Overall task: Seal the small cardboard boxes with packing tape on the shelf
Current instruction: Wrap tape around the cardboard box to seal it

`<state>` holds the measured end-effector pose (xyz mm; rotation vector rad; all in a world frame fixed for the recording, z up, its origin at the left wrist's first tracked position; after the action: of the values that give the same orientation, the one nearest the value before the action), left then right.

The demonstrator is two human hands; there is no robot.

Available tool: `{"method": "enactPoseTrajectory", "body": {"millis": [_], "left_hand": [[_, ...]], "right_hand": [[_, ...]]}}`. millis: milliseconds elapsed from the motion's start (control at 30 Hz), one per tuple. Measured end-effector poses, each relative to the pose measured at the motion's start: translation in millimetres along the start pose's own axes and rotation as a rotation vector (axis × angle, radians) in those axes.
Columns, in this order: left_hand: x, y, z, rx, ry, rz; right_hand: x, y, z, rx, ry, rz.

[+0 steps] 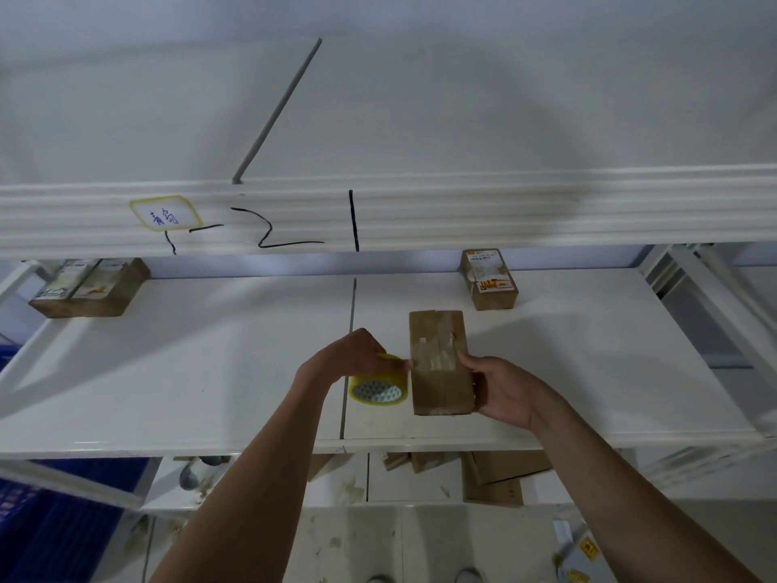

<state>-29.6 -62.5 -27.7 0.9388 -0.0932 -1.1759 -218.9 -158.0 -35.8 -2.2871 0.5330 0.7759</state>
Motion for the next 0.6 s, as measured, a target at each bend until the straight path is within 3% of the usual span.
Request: {"method": "enactPoseTrajectory", "body": {"millis": [233, 433, 600], "left_hand": [[4.8, -12.9, -2.7, 0.165, -0.009, 0.053], [4.1, -13.4, -2.4, 0.257, -0.01, 0.057], [6.2, -16.6, 2.0, 0.263, -0.013, 0.054]], "right_hand": [[10.6, 10.9, 8.6, -0.217, -0.042, 0.176], [14.7, 6.9, 18.1, -0.183, -0.06, 0.232], [18.2, 8.3, 18.7, -0.612, -0.136, 0.335]]}}
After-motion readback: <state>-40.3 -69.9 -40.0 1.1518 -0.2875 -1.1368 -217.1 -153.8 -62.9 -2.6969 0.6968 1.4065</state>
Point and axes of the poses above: each hand's wrist, its own x-axis towards the middle knuckle, its own y-axis out of the back of the hand, z = x × y, the point moved 9 cm from there along x, towards the middle knuckle, and after that the axes turned 6 degrees about -y, right-handed, at the moved point
